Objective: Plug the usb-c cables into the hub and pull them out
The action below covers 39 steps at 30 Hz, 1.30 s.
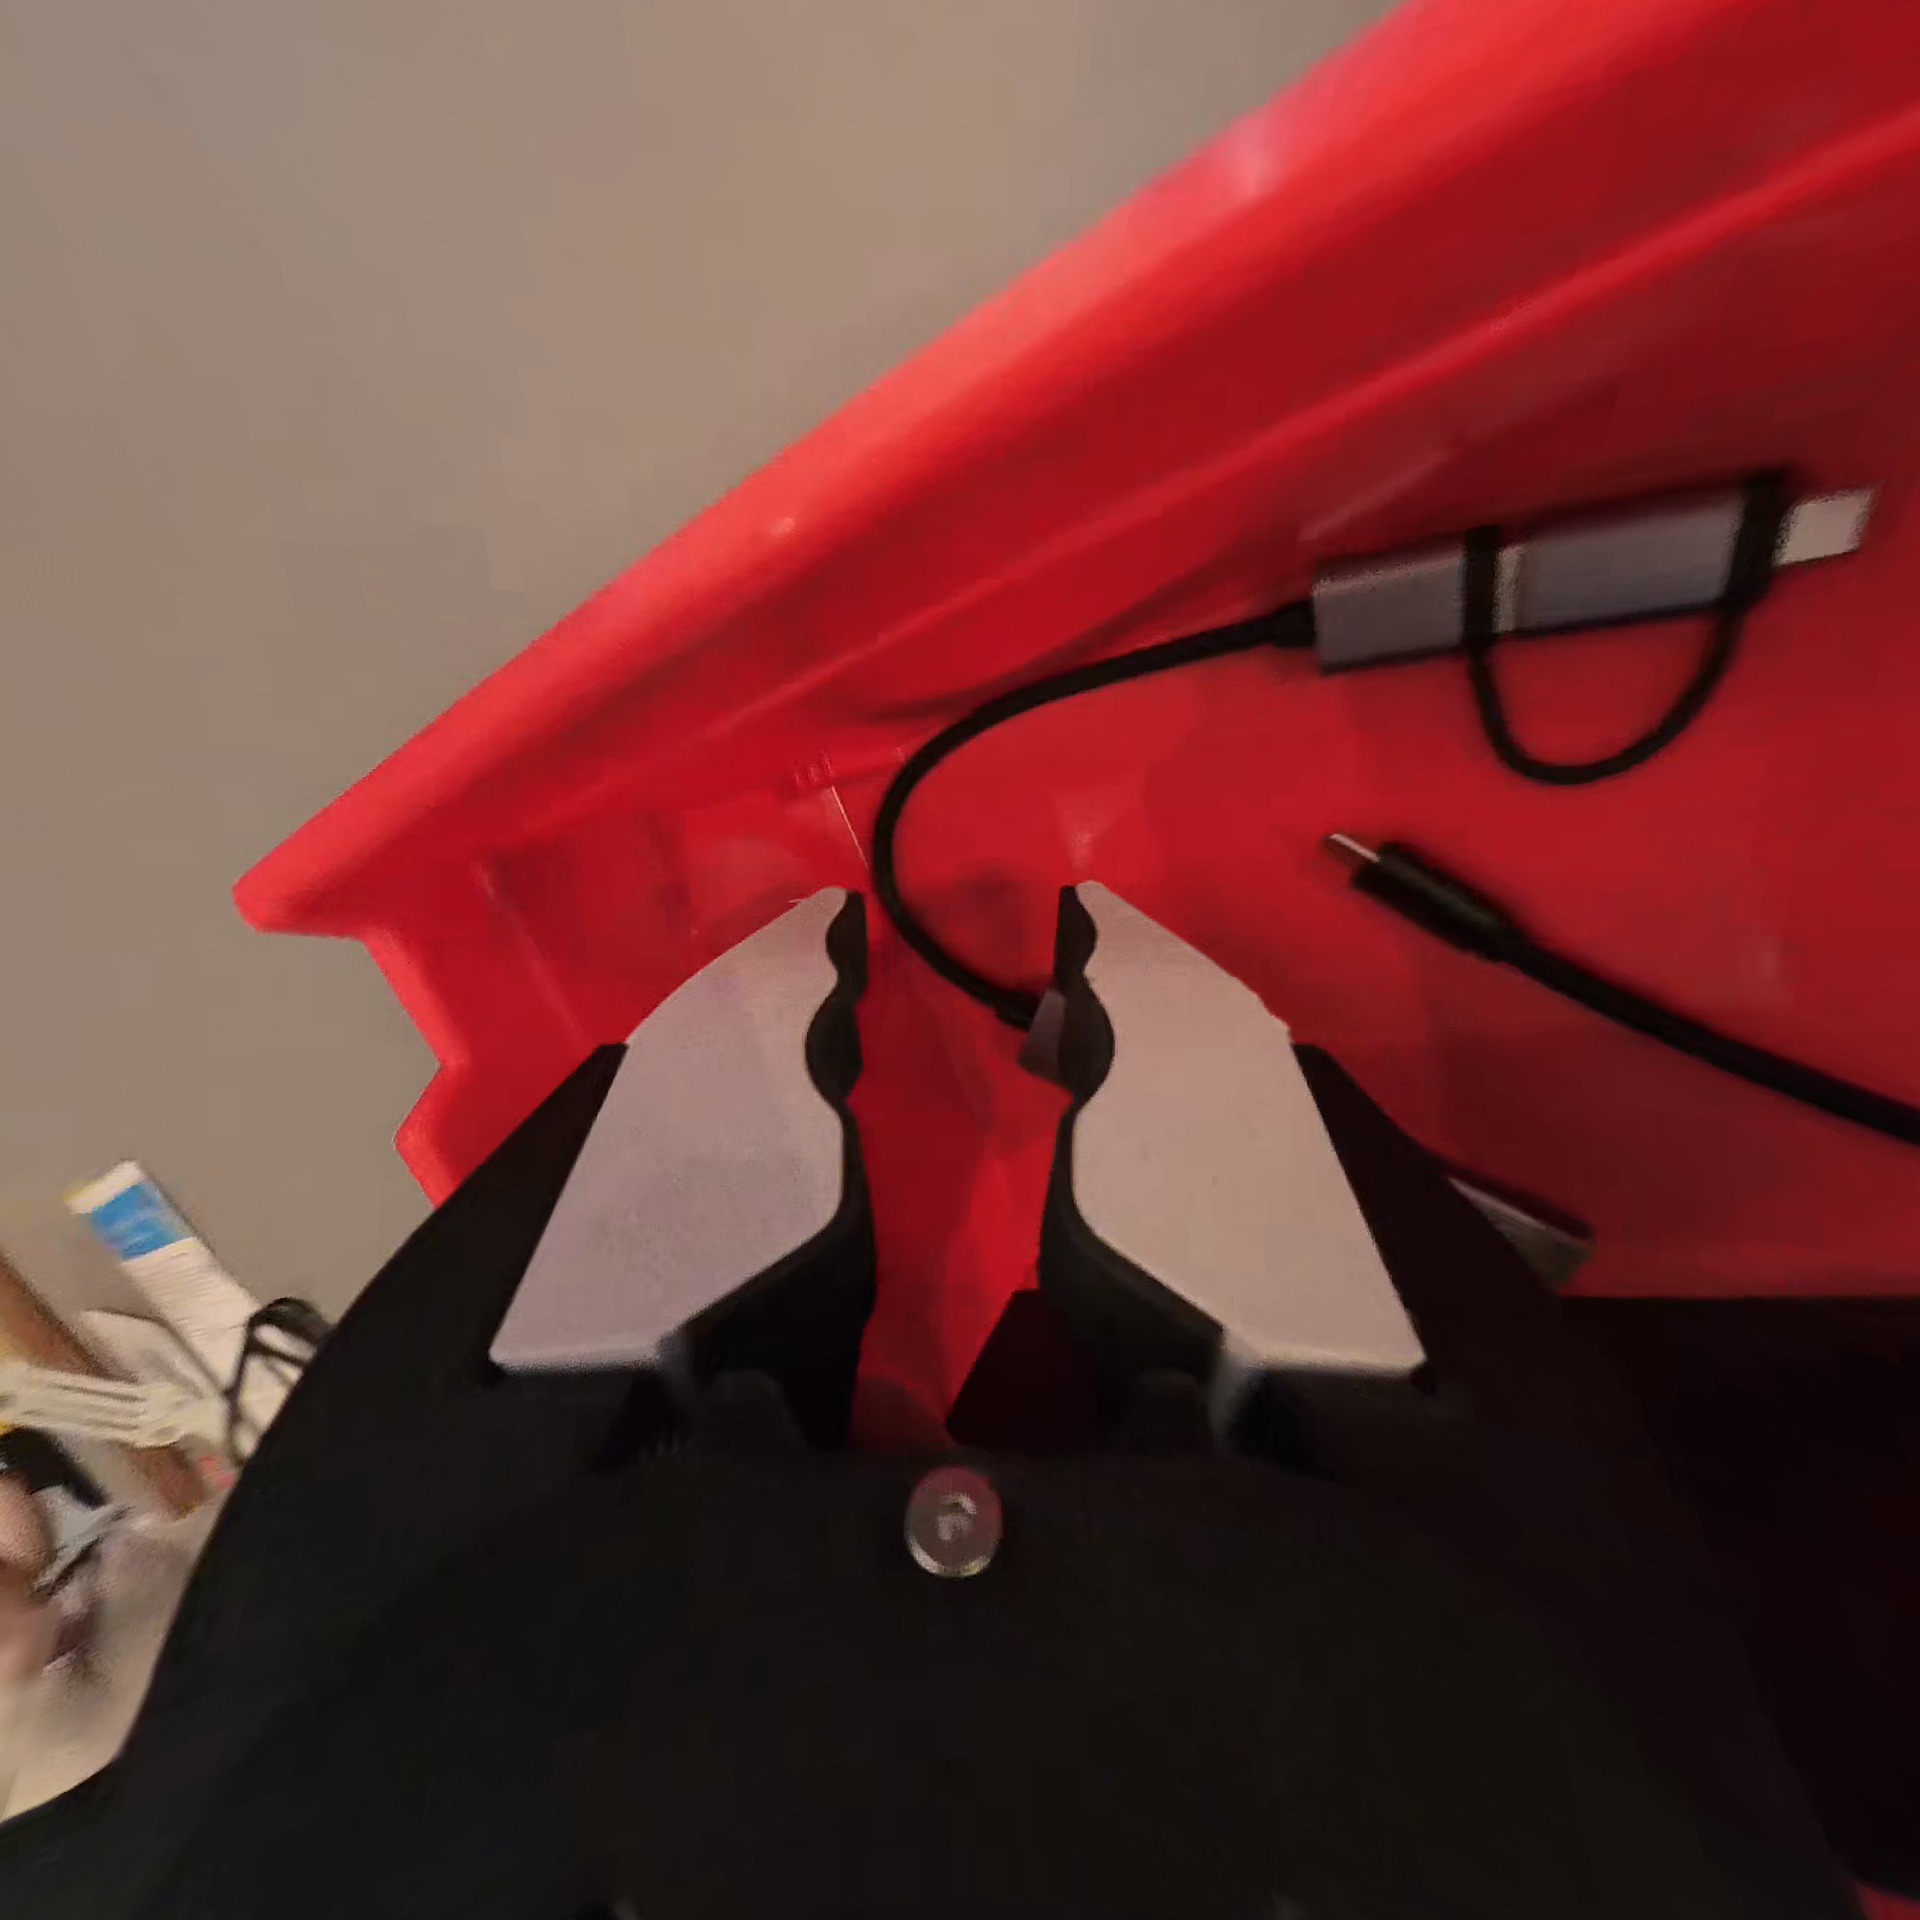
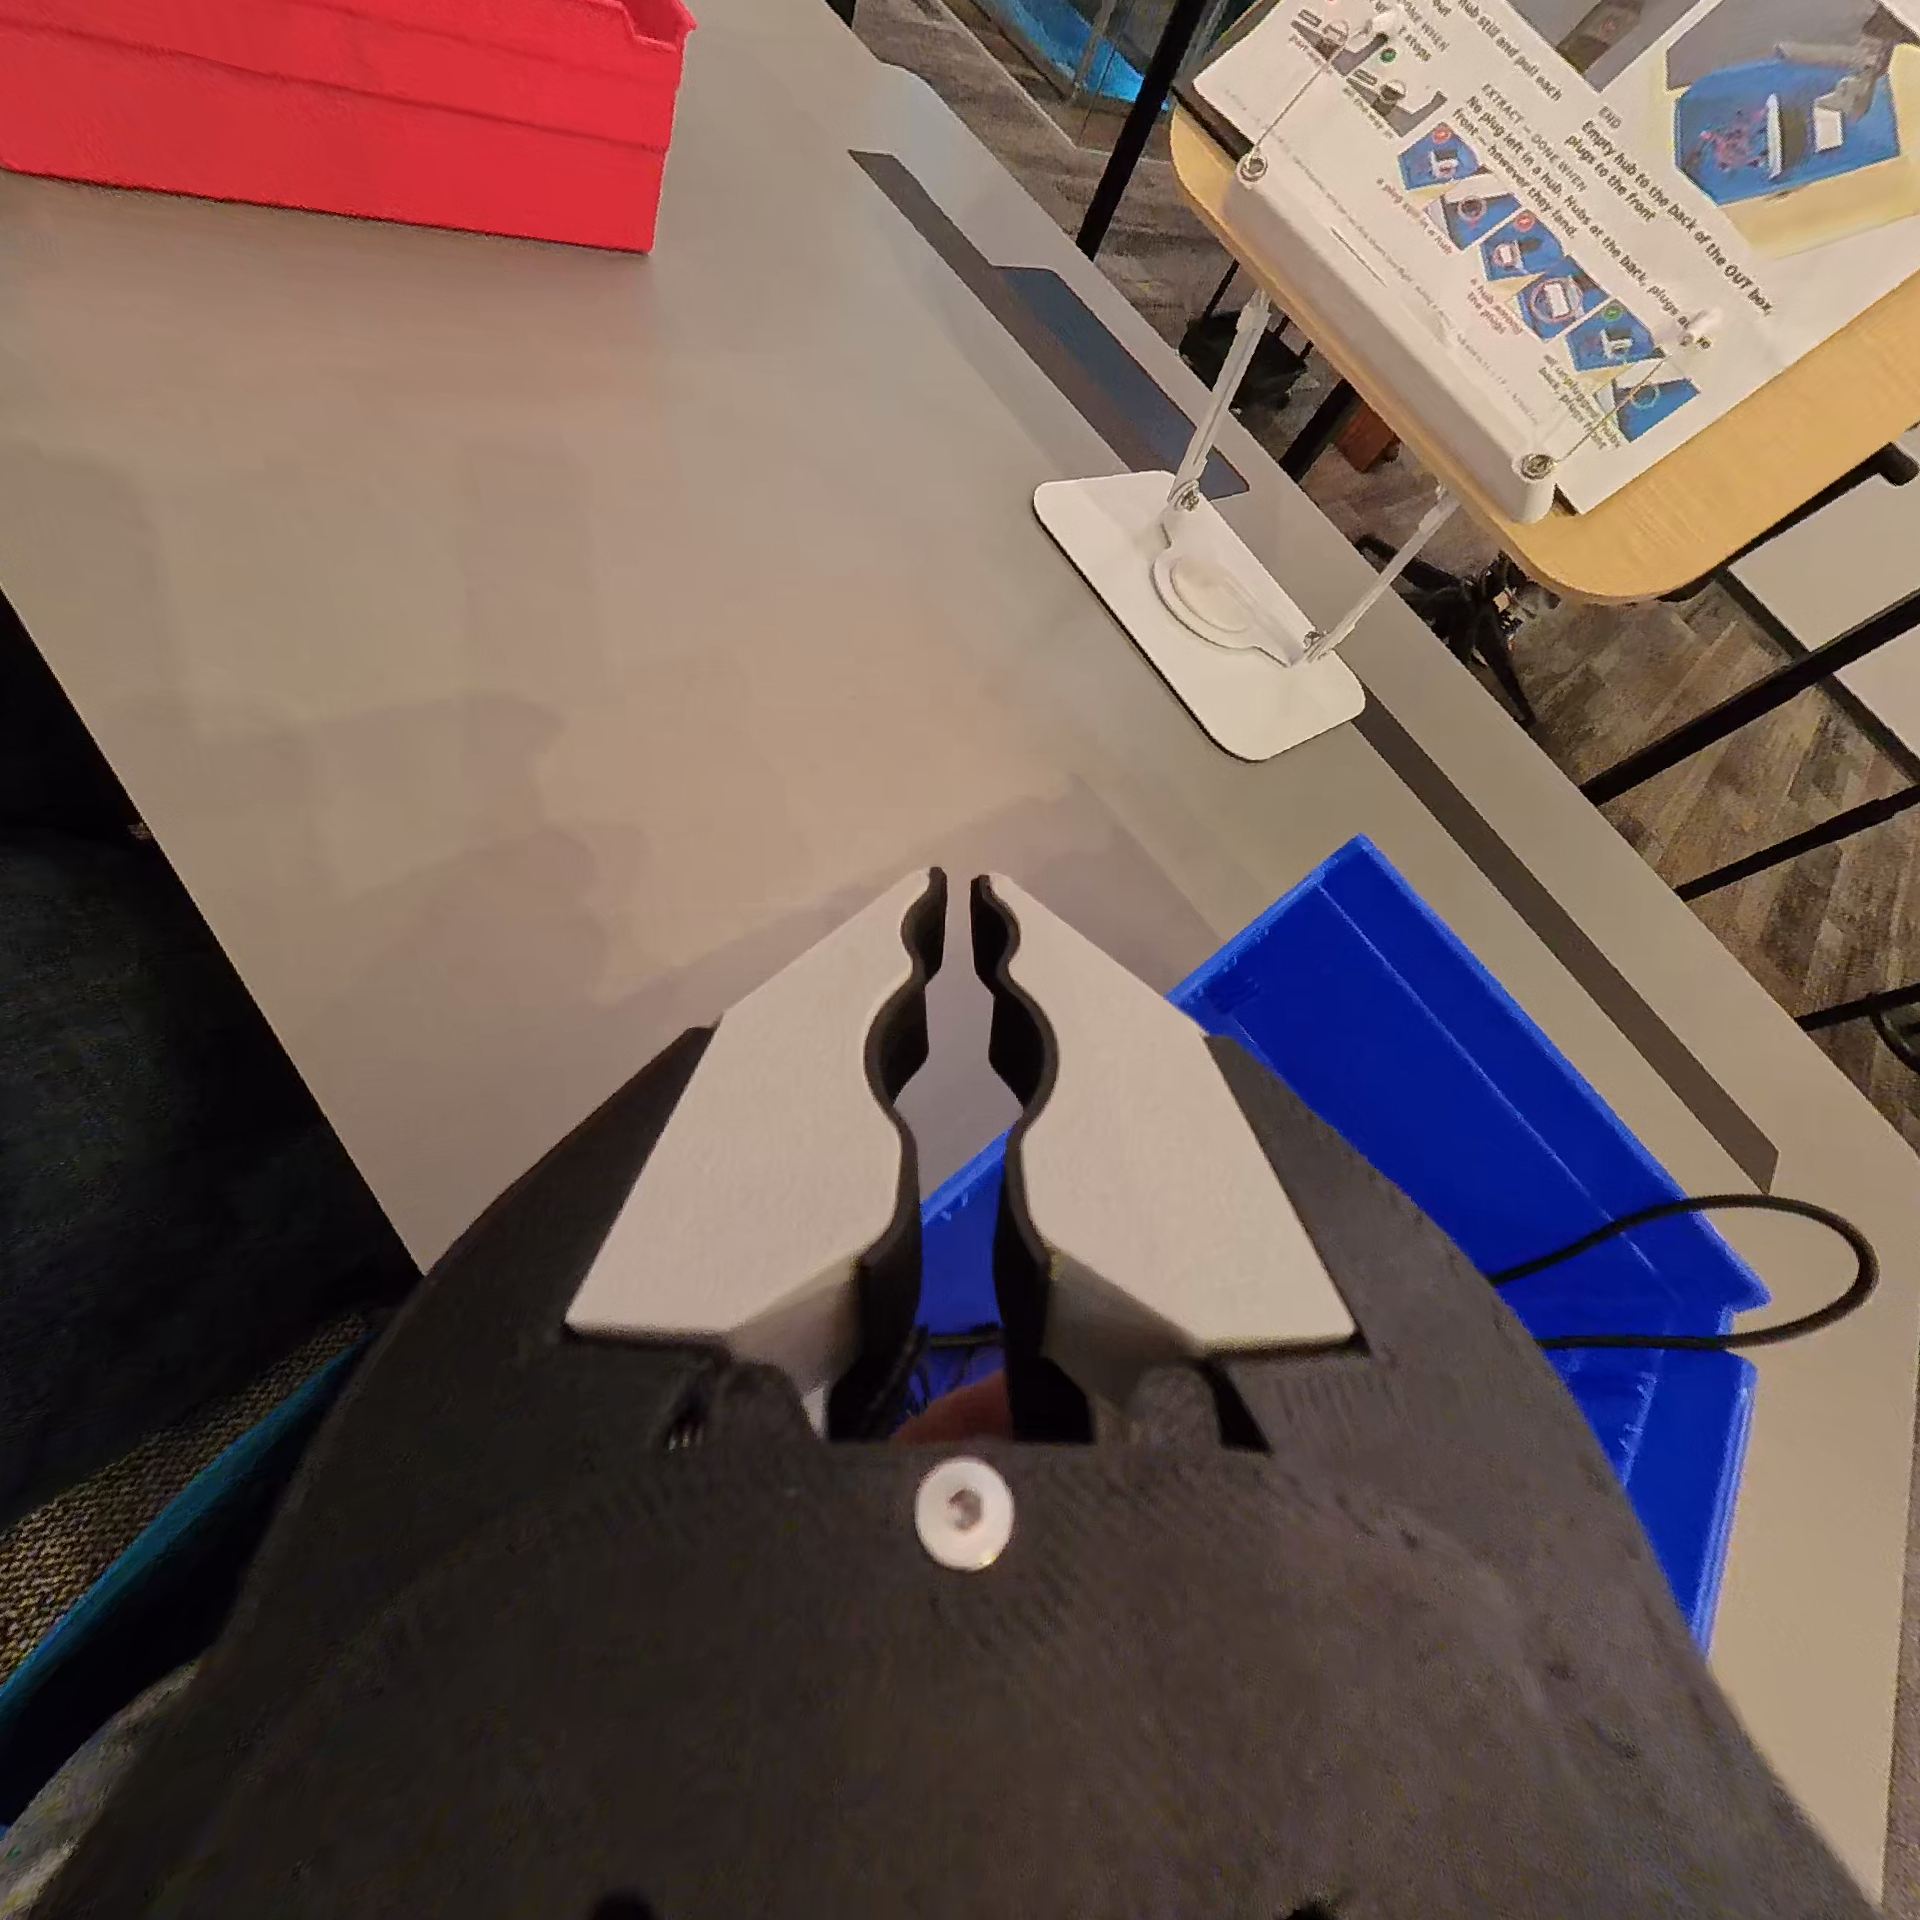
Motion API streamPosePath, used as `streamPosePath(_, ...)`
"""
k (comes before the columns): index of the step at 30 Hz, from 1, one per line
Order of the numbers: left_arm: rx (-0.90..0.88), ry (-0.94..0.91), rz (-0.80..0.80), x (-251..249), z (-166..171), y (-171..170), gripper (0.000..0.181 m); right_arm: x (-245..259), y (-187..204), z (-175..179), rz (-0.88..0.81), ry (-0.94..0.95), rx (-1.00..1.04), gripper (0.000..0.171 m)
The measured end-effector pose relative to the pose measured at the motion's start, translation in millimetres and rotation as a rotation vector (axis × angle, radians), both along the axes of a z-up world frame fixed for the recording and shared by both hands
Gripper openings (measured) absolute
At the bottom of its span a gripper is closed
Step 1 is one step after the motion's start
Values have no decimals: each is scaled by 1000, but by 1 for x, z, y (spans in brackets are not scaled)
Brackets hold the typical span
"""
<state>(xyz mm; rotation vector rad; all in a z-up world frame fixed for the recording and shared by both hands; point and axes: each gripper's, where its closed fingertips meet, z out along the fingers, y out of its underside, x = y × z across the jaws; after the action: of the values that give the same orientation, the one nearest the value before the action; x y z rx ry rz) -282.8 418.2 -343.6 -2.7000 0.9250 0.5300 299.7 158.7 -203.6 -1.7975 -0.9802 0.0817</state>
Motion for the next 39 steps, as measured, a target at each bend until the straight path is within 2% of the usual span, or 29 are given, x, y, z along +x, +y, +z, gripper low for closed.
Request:
streamPosePath(3,-40,64,-32,-3,-6,5,37,2,1,-2,-2,-1,-5,3)
streamPosePath(6,-122,52,-1,0,-13,6,52,1,2,-3,-1,-2,-9,3)
streamPosePath(8,-140,65,-15,4,-12,11,56,0,3,-4,-2,-4,-12,3)
streamPosePath(11,-167,11,15,14,-7,12,54,1,4,-5,-5,-7,-18,3)
streamPosePath(15,-283,-98,117,23,-9,-10,58,0,6,-5,-1,-7,-19,3)
streamPosePath(20,-360,-90,251,10,-22,-24,58,-9,10,-4,16,9,-7,2)
streamPosePath(25,-408,-247,436,12,-26,-29,52,-9,5,-4,22,19,-1,2)
streamPosePath(27,-462,-208,450,4,-24,-40,50,-4,4,-4,13,30,0,2)
streamPosePath(30,-451,-240,465,7,-16,-40,46,0,2,-6,8,48,-1,2)
streamPosePath(32,-465,-187,470,2,-17,-45,44,1,3,-8,9,56,-3,2)
streamPosePath(34,-489,-181,508,-3,-22,-53,48,2,4,-9,3,46,-1,2)
streamPosePath(39,-512,-179,491,-2,-19,-58,44,1,3,-7,16,88,6,2)
